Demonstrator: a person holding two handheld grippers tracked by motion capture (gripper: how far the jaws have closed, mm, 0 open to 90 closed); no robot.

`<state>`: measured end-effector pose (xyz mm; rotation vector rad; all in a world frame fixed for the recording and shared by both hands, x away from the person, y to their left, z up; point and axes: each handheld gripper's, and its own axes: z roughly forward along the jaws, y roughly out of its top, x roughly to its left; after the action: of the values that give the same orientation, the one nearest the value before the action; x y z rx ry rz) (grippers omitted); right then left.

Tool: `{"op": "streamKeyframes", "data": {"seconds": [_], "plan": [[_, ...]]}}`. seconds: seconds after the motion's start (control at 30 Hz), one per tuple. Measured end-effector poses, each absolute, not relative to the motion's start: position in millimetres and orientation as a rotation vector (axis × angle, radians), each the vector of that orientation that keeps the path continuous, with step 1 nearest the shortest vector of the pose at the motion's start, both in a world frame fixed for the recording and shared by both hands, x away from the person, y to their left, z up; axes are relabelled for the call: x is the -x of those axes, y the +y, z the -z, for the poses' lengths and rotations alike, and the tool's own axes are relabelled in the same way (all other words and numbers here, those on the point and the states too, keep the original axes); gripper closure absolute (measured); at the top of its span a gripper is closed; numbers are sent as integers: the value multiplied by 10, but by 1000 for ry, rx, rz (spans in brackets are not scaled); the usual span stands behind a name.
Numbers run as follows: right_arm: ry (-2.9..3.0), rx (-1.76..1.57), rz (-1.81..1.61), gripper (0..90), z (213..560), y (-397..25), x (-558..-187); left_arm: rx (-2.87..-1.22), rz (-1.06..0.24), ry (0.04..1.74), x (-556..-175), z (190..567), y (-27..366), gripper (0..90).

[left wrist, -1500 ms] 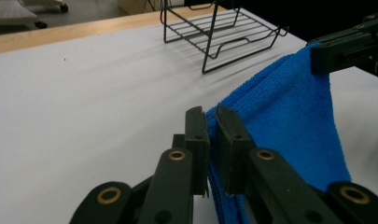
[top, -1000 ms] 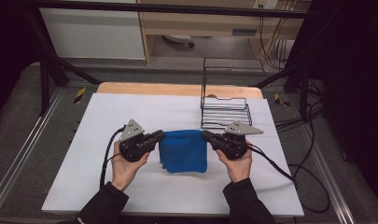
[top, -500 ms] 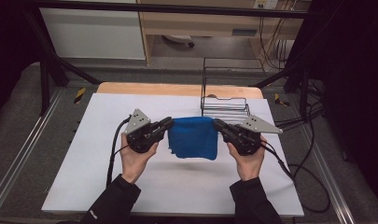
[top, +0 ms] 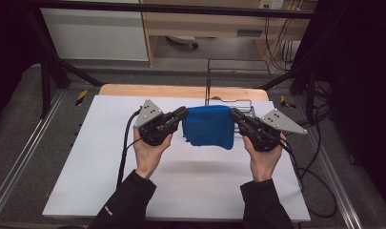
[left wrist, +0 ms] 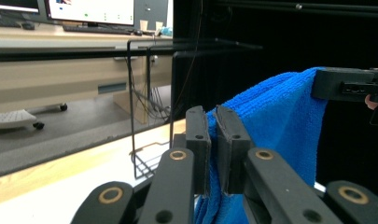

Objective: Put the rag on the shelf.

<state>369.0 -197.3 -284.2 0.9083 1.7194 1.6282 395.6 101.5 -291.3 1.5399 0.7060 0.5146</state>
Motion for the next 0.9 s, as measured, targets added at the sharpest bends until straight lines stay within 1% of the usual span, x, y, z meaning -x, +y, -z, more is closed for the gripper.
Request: {"op": "streamKeyframes", "data": {"seconds": [0.67,0.9], "plan": [[1535,-902,-1646,862,2449,-2243,-3758,-1431,-532,627,-4091,2536,670,844],[1498,-892,-1644,862,2339,-2310,-3781,-1424,-544,606,-4143,2424,581,844]]}}
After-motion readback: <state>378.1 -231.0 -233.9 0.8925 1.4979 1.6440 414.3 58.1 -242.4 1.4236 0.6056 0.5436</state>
